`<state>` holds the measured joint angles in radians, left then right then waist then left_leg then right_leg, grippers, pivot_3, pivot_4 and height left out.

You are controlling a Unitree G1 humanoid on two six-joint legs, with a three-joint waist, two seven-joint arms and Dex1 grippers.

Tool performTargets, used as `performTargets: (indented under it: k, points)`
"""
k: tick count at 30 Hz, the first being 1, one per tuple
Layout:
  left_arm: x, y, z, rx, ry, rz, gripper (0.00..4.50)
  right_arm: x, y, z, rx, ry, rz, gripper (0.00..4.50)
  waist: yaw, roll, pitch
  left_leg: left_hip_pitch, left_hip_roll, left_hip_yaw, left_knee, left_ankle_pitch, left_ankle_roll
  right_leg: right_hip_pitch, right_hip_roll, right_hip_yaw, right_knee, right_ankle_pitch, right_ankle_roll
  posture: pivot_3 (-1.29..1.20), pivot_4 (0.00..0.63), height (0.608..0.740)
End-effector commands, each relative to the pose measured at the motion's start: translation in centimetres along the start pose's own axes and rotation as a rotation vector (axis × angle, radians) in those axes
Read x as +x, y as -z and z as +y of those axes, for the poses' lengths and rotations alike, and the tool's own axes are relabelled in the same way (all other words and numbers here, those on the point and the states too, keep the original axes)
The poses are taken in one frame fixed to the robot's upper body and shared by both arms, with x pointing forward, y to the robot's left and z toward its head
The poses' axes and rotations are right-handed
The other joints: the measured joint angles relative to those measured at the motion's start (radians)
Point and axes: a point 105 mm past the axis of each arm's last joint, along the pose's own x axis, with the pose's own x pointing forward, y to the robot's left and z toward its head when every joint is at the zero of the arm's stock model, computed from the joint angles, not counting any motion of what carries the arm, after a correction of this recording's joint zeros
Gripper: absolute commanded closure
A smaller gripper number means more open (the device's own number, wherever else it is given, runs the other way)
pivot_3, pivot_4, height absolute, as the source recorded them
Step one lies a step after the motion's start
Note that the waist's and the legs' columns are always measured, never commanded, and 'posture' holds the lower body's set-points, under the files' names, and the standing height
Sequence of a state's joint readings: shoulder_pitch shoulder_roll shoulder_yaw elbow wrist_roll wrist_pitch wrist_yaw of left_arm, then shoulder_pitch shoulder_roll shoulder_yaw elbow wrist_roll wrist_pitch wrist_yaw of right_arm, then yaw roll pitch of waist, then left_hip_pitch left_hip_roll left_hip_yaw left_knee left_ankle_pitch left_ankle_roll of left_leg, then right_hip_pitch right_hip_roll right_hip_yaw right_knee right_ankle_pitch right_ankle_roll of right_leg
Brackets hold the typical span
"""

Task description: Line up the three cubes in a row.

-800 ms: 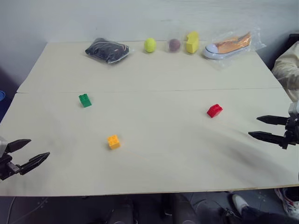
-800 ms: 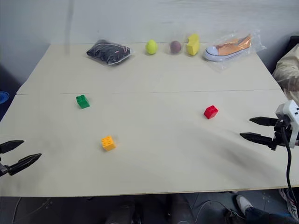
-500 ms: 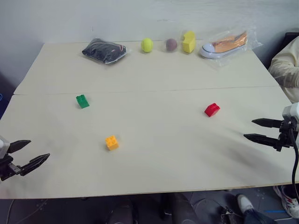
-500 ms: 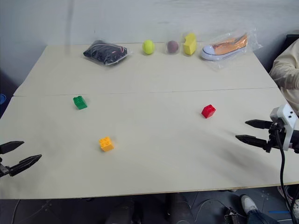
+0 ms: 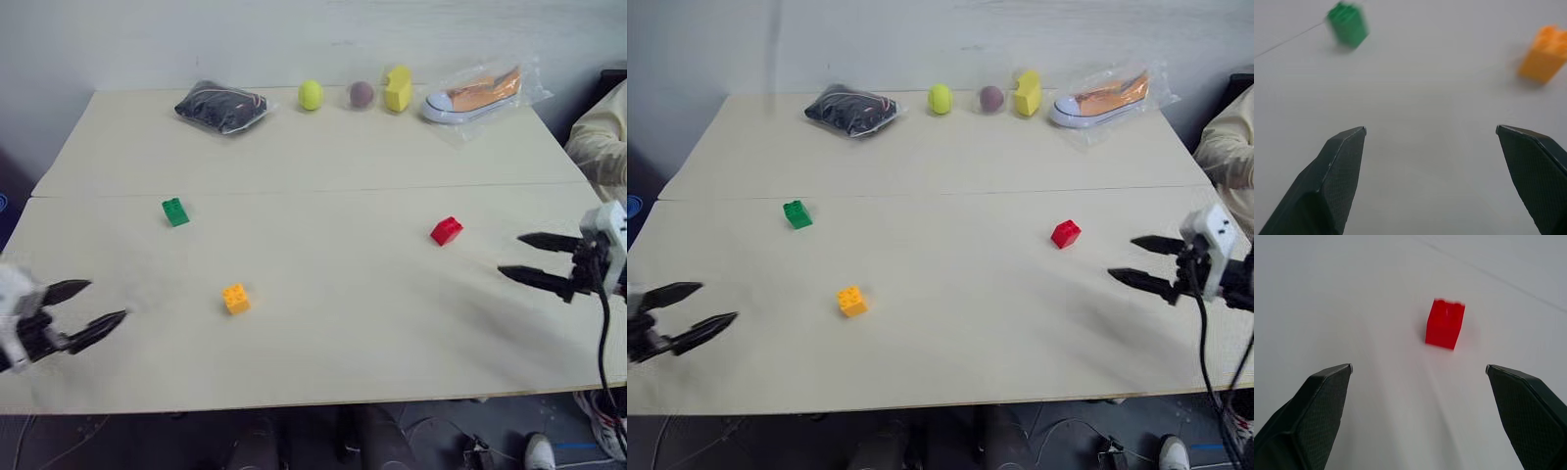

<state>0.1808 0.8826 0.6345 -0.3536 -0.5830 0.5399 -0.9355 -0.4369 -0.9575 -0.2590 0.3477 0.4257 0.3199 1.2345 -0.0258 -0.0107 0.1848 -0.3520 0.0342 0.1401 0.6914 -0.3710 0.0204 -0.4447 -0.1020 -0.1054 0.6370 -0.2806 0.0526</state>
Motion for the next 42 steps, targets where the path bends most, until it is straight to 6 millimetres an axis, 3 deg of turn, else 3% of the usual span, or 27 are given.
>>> performTargets:
  k: [1,4,8,13,16,20,23,29,31,34,36,38,42]
  points:
    - [2.2,-4.2,-2.3,0.047,0.148,-0.093,0.02,1.8,-1.8,-1.2,-0.026,0.089,-0.045,0.0,-0.001,0.0,0.0,0.0,0.0,0.0,0.0,0.0,0.0,0.0,0.0,0.0,0.0,0.0,0.0,0.0,0.15,0.74]
    - [4.1,-7.1,-4.4,0.085,0.321,-0.141,0.02,4.0,-2.5,-2.0,-0.004,0.14,-0.082,0.0,-0.002,0.0,0.0,0.0,0.0,0.0,0.0,0.002,-0.001,0.0,0.001,0.0,0.001,0.0,0.0,0.0,0.15,0.74]
    - [5.9,-10.0,-6.7,0.17,0.499,-0.169,0.02,6.5,-1.7,-2.7,0.062,0.178,-0.061,0.0,-0.002,0.0,0.0,0.0,-0.001,0.001,0.0,0.003,-0.001,0.0,0.003,0.001,0.001,0.0,0.0,0.0,0.15,0.74]
    - [7.2,-11.7,-7.4,0.228,0.542,-0.203,0.02,7.9,-0.5,-3.1,0.1,0.208,-0.068,0.0,-0.002,0.0,0.0,-0.001,-0.001,0.002,0.001,0.004,-0.001,0.0,0.005,0.001,0.005,0.0,0.0,0.0,0.15,0.74]
    - [7.6,-12.8,-8.2,0.254,0.587,-0.233,0.02,8.9,1.5,-2.9,0.141,0.242,-0.015,0.0,-0.002,0.0,0.0,-0.001,0.0,0.001,0.002,0.004,-0.001,0.0,0.005,0.001,0.005,0.0,0.0,0.0,0.15,0.74]
    - [7.7,-13.1,-8.2,0.266,0.597,-0.229,0.02,9.2,2.9,-2.9,0.163,0.282,0.011,0.0,-0.002,0.0,0.0,-0.001,0.0,0.001,0.003,0.004,-0.001,0.0,0.005,0.001,0.006,0.0,0.0,0.0,0.15,0.74]
    - [7.8,-12.9,-8.1,0.269,0.597,-0.222,0.0,9.4,3.5,-2.7,0.175,0.276,0.025,0.62,-0.002,0.0,0.0,-0.002,0.0,0.001,0.003,0.004,-0.001,0.0,0.006,0.001,0.006,0.0,0.0,0.0,0.15,0.74]
    - [7.9,-12.8,-8.1,0.282,0.605,-0.216,0.0,9.5,3.7,-2.1,0.152,0.237,0.026,2.56,-0.002,0.0,0.0,-0.002,0.0,0.001,0.003,0.004,-0.001,0.0,0.006,0.001,0.006,0.0,0.0,0.0,0.15,0.74]
    - [7.9,-12.8,-8.1,0.285,0.606,-0.215,0.0,9.4,3.4,-1.7,0.145,0.203,0.008,3.0,-0.002,0.0,0.0,-0.002,0.0,0.001,0.003,0.004,-0.001,0.0,0.006,0.001,0.006,0.0,0.0,0.0,0.15,0.74]
    - [7.9,-12.5,-8.1,0.286,0.616,-0.199,0.0,9.5,1.2,1.2,0.049,-0.008,-0.065,2.99,-0.001,0.0,0.0,-0.002,0.0,0.001,0.003,0.004,-0.001,0.0,0.006,0.001,0.006,0.0,0.0,0.0,0.15,0.74]
    - [7.8,-11.6,-8.2,0.294,0.634,-0.162,0.0,8.9,-0.1,6.5,-0.132,-0.315,-0.065,2.99,0.0,0.001,0.0,-0.002,0.0,0.001,0.003,0.004,-0.001,0.0,0.006,0.001,0.006,0.0,0.0,0.0,0.15,0.74]
    - [7.7,-10.8,-8.4,0.304,0.65,-0.131,0.0,8.4,-0.4,10.1,-0.214,-0.5,-0.045,2.99,0.001,0.001,0.001,-0.002,0.0,0.0,0.003,0.004,-0.001,0.0,0.007,0.001,0.006,0.0,0.001,0.0,0.15,0.74]
    - [7.5,-9.2,-8.8,0.345,0.673,-0.084,0.0,8.6,0.0,14.1,-0.269,-0.671,-0.012,2.99,-0.002,0.001,0.001,-0.001,0.001,0.001,0.005,0.003,-0.002,0.0,0.007,0.001,0.004,0.0,0.001,0.0,0.15,0.74]
